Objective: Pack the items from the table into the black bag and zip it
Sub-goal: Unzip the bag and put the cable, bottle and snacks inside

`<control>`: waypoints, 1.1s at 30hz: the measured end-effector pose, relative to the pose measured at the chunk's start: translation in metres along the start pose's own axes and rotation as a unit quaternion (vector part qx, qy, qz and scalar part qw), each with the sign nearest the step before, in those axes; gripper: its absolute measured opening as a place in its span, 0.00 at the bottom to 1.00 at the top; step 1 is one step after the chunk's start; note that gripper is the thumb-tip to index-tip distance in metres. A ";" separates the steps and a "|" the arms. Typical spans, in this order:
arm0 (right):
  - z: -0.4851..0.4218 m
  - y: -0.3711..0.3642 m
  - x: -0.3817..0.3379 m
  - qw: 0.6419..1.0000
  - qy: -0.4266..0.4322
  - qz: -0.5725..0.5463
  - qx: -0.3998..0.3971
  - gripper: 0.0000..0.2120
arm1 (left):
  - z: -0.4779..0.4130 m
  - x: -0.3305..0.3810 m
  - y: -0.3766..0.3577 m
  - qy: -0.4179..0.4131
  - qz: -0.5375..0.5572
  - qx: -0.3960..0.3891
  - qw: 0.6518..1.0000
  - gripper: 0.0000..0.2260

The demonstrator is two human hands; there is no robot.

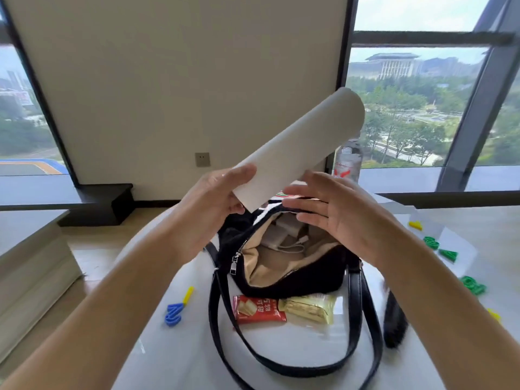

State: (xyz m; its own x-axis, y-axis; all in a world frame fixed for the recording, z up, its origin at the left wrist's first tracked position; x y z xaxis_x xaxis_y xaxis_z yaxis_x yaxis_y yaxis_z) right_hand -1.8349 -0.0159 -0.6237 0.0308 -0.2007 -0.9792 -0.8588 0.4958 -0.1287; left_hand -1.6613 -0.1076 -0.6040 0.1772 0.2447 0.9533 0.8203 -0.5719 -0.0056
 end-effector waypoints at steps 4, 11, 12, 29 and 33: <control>0.003 0.015 -0.017 0.981 0.078 -0.164 -0.063 0.17 | 0.008 -0.012 -0.021 0.081 0.133 -0.079 0.985 0.19; 0.010 0.035 -0.022 0.978 0.097 -0.186 0.000 0.14 | 0.006 -0.027 -0.032 0.047 -0.021 -0.071 0.996 0.21; 0.011 0.041 -0.024 0.980 0.109 -0.165 0.026 0.14 | 0.003 -0.026 -0.028 0.004 -0.093 -0.030 0.995 0.19; 0.018 0.016 0.020 0.925 0.299 0.214 0.094 0.36 | -0.010 -0.053 -0.011 -0.187 -0.497 0.030 0.847 0.15; 0.019 -0.006 0.053 0.850 0.372 0.357 0.111 0.31 | -0.015 -0.046 -0.016 -0.175 -0.454 -0.012 0.874 0.16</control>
State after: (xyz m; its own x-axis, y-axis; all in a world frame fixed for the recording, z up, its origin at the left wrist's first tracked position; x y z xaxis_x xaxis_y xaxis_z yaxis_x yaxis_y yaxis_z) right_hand -1.8182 -0.0129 -0.6778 -0.8604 -0.2184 -0.4604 -0.4020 0.8462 0.3499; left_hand -1.6905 -0.1214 -0.6438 -0.3821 0.8279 0.4106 0.6976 -0.0330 0.7157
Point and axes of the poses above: each hand's wrist, its own z-axis away from the middle knuckle, its own y-axis out of the back of the hand, x = y × z, the point moved 5 cm from there along -z, towards the middle knuckle, and after that the axes turned 15 degrees about x, right-handed, at the moved point
